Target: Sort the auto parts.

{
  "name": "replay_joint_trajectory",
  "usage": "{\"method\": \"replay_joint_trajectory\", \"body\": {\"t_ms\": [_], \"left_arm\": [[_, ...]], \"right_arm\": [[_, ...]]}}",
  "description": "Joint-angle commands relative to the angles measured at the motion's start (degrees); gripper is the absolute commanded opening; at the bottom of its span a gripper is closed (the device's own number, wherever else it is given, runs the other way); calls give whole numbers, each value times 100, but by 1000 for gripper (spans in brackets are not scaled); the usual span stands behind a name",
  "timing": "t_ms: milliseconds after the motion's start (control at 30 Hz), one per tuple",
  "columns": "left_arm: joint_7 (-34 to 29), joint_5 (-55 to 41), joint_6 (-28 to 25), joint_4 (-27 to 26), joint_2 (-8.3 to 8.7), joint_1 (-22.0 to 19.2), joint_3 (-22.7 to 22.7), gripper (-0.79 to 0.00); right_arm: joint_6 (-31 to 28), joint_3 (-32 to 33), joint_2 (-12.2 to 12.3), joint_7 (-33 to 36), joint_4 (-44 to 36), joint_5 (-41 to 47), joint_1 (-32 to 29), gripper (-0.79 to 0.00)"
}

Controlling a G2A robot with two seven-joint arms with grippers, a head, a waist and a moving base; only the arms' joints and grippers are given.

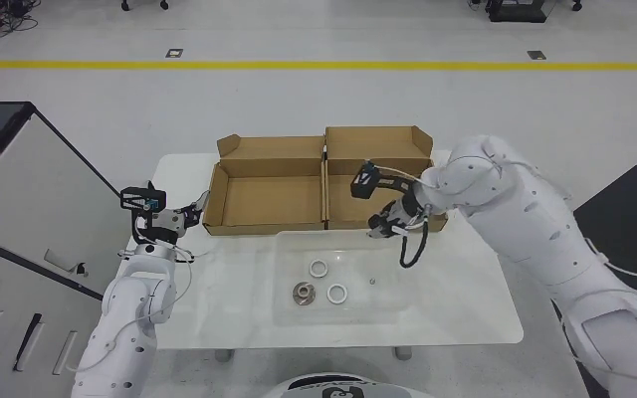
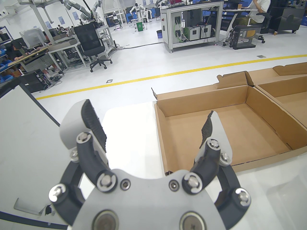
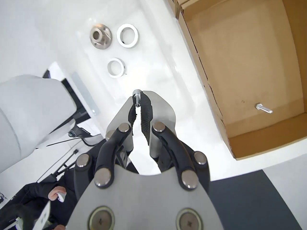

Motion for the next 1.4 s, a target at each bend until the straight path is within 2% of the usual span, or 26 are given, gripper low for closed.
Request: {"method": "replay_joint_trajectory", "body": {"t_ms": [0,200,433,733,833,933,1100,1367], "left_arm": [[0,0,0,0,0,0,0,0],[0,0,0,0,0,0,0,0],[0,0,0,0,0,0,0,0],[0,0,0,0,0,0,0,0],[0,0,0,0,0,0,0,0],[0,0,0,0,0,0,0,0],[0,0,0,0,0,0,0,0],[0,0,0,0,0,0,0,0]], "right_arm": [[-125,293,88,-129,-80,534,-129,-785],[-466,672,335,-468,-298,2249,-239,-785],[-590,593,519,-592,-285,4113,-150,-785],[-585,558,536,-586,-254,4183,-110,-785],[-588,597,510,-820,-234,4874,-284,-785],[-695,724,494,-707,-145,5753,-401,-785],[-473,793,390,-476,-171,7255,-434,-785],[-196,763,71,-199,-214,8350,-127,-785]]}}
